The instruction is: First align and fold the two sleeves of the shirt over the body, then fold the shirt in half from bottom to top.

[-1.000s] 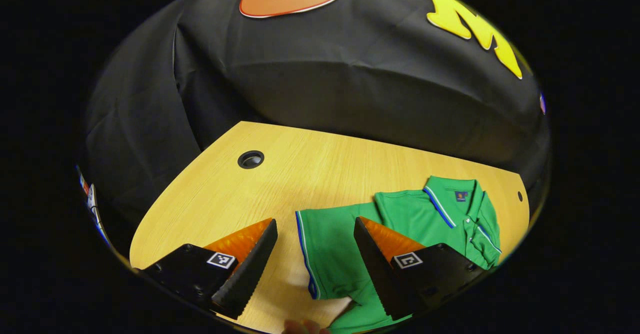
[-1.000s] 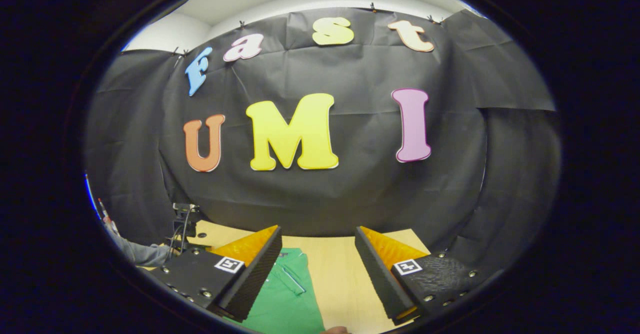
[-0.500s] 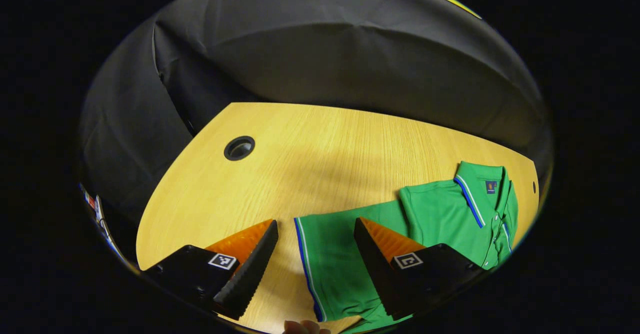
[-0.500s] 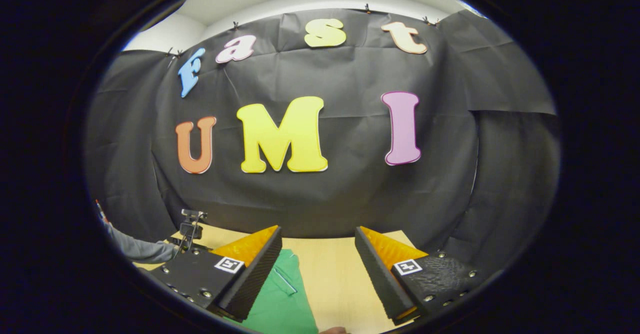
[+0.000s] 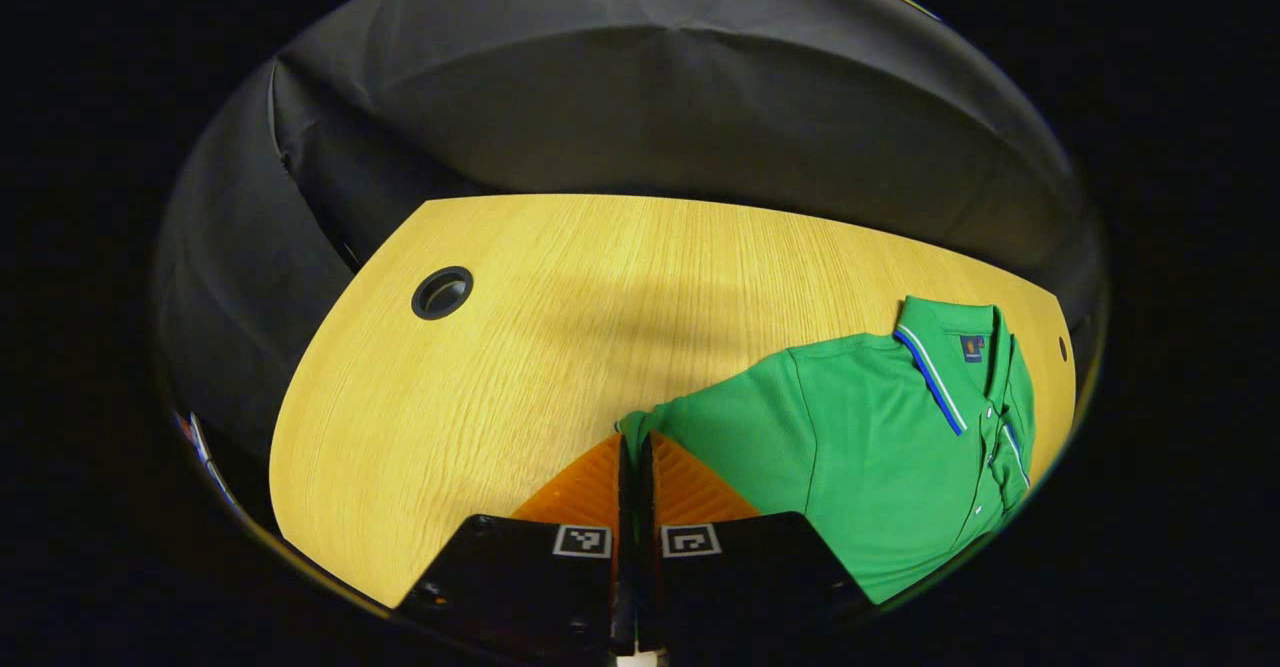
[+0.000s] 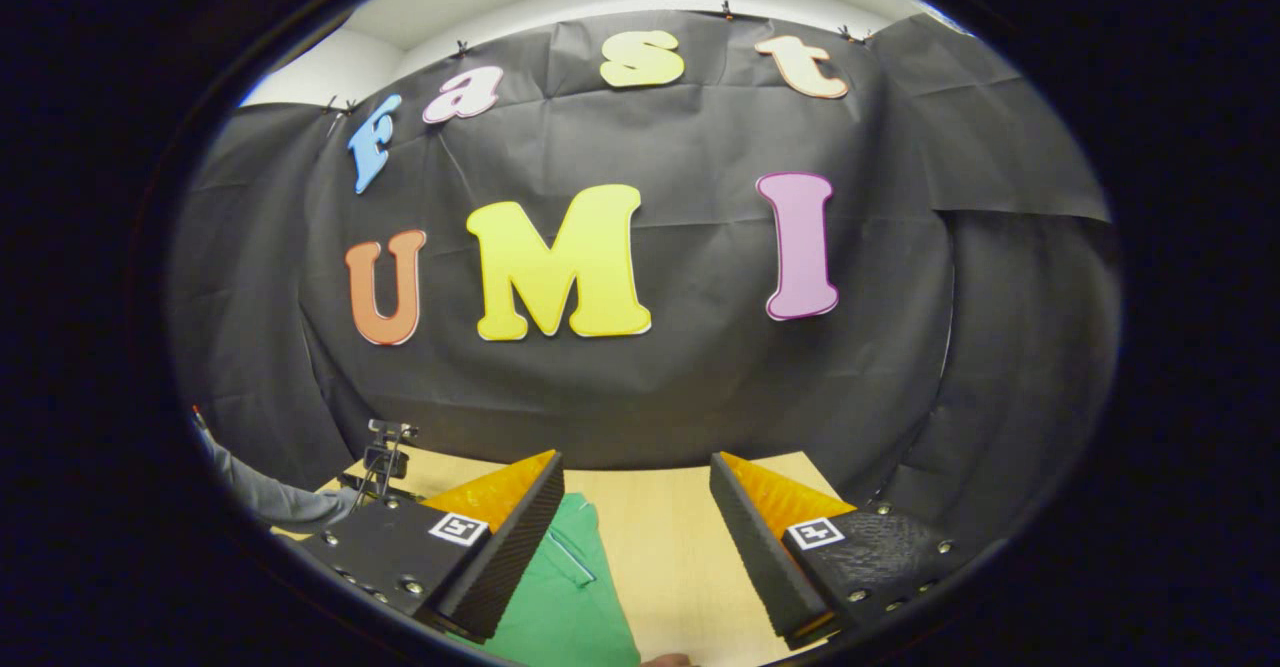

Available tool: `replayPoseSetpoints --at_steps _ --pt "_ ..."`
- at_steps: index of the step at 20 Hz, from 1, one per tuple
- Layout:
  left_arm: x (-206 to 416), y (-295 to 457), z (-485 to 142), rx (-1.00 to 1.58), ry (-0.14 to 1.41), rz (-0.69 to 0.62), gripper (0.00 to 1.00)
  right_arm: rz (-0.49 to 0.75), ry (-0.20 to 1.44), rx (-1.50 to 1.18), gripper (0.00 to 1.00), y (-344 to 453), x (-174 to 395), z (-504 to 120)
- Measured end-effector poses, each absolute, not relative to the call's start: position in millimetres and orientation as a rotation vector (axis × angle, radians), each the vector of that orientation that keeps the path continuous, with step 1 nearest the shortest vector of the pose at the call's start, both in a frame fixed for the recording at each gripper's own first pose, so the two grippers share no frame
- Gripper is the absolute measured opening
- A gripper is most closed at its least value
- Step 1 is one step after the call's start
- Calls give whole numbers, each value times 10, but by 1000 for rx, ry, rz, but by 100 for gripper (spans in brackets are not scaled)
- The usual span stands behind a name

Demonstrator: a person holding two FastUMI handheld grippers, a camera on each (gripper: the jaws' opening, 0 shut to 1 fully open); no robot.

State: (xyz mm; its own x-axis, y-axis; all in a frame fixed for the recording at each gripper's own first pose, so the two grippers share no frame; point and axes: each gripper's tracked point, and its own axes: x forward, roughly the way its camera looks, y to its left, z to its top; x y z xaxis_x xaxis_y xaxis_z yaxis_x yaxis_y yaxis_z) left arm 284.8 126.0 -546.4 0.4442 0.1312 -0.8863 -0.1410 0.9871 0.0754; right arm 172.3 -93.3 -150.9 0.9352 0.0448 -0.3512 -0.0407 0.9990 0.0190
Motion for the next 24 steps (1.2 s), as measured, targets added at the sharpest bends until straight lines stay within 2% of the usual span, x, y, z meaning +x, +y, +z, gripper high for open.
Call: replayPoseSetpoints --at_steps 6,8,9,10,13,15,16,24 --pt "2809 1234 -5441 -13 1104 181 3 35 361 24 93 -970 1708 -1524" --pt "2799 1111 -5395 -34 1096 156 3 35 360 23 93 -968 1703 -1516" --pt "2823 1083 -5342 -26 1077 145 7 36 358 21 93 -967 1705 -1515" --pt "2838 1038 -5284 -21 1058 131 3 39 363 25 93 -952 1700 -1536" --pt "2855 844 -5112 -37 1030 95 3 50 368 64 93 -874 1674 -1572" --pt "2882 728 -4991 -40 1004 68 3 57 368 75 96 -829 1663 -1593" --pt "2893 671 -4936 -40 991 55 3 62 364 72 93 -815 1651 -1586" --pt "2860 213 -4819 -56 977 -1 3 46 354 94 93 -881 1598 -1523"
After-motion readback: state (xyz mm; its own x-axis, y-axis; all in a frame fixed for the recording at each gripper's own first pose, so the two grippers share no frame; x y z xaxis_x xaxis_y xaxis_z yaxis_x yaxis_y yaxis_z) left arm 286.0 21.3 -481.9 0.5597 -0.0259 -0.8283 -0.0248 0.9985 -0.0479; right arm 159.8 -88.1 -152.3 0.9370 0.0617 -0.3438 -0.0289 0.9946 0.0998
